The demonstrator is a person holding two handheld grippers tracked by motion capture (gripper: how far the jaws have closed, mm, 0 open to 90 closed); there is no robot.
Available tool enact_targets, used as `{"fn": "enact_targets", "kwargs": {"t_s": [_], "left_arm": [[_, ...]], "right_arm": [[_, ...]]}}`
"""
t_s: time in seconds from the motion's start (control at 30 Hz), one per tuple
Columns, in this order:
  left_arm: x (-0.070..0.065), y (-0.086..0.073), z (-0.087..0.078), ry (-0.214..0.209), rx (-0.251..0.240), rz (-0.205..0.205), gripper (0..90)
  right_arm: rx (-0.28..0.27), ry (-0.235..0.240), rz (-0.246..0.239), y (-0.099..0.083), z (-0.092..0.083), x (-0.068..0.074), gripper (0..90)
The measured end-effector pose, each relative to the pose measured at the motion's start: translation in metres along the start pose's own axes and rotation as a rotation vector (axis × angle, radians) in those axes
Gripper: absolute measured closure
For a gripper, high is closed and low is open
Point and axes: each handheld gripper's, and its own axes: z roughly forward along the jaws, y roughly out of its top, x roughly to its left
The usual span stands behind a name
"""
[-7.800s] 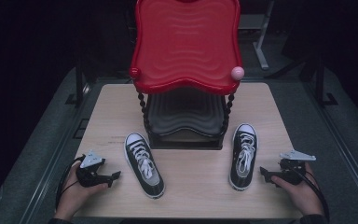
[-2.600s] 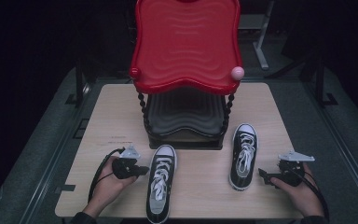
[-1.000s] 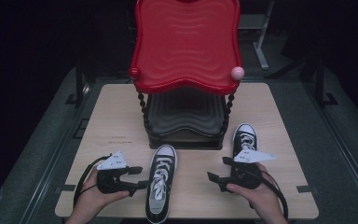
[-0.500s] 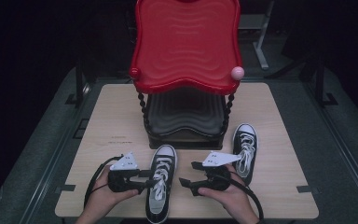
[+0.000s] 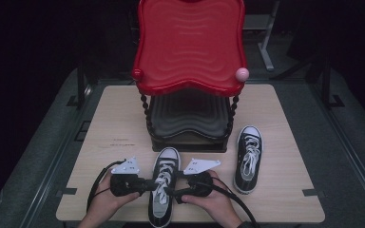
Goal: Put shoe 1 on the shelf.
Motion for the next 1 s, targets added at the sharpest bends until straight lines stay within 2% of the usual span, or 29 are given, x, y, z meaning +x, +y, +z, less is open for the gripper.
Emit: {"fn": "enact_targets", "kwargs": {"t_s": [0.1, 0.17, 0.23, 0.33, 0.5, 0.57, 0.67, 0.87, 0.9, 1.0], "left_arm": [[0.000, 0.000, 0.000, -0.003, -0.005, -0.004, 83.4], [0.001, 0.000, -0.001, -0.007, -0.005, -0.004, 83.6], [0.001, 0.000, -0.001, -0.012, -0.010, -0.009, 83.9], [0.003, -0.001, -0.002, -0.021, -0.015, -0.018, 84.7], [0.003, 0.000, -0.003, -0.019, -0.022, -0.026, 85.9], [0.001, 0.002, -0.004, -0.020, -0.019, -0.016, 86.3], [-0.001, 0.003, -0.003, -0.037, -0.019, -0.017, 86.1], [-0.005, 0.008, -0.008, -0.050, -0.039, -0.005, 86.2], [-0.008, 0.011, -0.010, -0.066, -0.056, -0.002, 86.2], [-0.014, 0.016, -0.013, -0.078, -0.065, 0.018, 86.0]], "right_arm": [[0.001, 0.012, -0.014, -0.001, 0.007, 0.001, 39.6], [0.003, 0.003, -0.027, -0.002, 0.009, 0.001, 44.6], [0.008, 0.013, -0.006, -0.002, 0.008, 0.001, 52.5], [0.019, 0.009, -0.008, -0.003, 0.006, 0.000, 64.5], [0.029, 0.032, 0.031, -0.005, 0.006, -0.005, 75.7], [0.031, 0.032, 0.026, -0.004, 0.006, -0.005, 80.0], [0.036, 0.033, 0.031, -0.003, 0.002, -0.005, 83.3], [0.025, 0.046, 0.031, 0.001, -0.008, -0.003, 84.0], [0.020, 0.047, 0.030, 0.002, -0.012, -0.002, 84.0], [0.014, 0.053, 0.021, 0.005, -0.021, -0.001, 84.1]]}}
